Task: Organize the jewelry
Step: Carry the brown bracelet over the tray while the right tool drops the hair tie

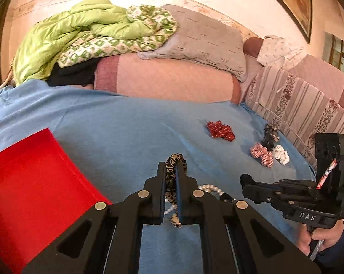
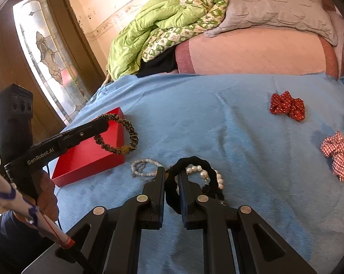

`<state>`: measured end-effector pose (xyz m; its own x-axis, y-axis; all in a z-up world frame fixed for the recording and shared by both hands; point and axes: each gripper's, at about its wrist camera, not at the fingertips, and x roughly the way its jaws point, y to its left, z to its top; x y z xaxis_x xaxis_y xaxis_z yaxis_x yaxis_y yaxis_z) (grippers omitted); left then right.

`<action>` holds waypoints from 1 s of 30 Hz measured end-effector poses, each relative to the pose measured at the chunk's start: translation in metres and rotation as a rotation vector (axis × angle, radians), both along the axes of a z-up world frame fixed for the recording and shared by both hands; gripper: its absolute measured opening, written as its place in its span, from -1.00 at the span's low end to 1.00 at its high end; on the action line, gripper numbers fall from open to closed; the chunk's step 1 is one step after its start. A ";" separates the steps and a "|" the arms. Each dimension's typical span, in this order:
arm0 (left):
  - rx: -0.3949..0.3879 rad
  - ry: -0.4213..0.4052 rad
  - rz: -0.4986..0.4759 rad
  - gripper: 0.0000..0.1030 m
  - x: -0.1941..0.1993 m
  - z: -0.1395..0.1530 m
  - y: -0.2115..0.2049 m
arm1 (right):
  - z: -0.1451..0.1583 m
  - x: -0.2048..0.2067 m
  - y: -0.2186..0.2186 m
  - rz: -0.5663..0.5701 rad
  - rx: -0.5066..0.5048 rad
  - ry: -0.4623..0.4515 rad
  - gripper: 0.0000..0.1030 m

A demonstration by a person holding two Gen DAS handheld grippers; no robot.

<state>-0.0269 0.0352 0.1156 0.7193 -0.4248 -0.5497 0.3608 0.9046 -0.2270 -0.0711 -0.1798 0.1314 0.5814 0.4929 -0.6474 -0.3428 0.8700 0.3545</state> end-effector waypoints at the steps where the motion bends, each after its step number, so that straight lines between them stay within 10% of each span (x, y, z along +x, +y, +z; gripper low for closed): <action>1: -0.004 0.003 0.007 -0.86 0.000 0.000 0.004 | 0.001 0.000 0.004 0.005 0.008 0.001 -0.75; 30: 0.030 0.169 0.501 -0.86 0.041 -0.012 0.192 | 0.028 0.094 0.226 0.302 0.013 0.096 -0.75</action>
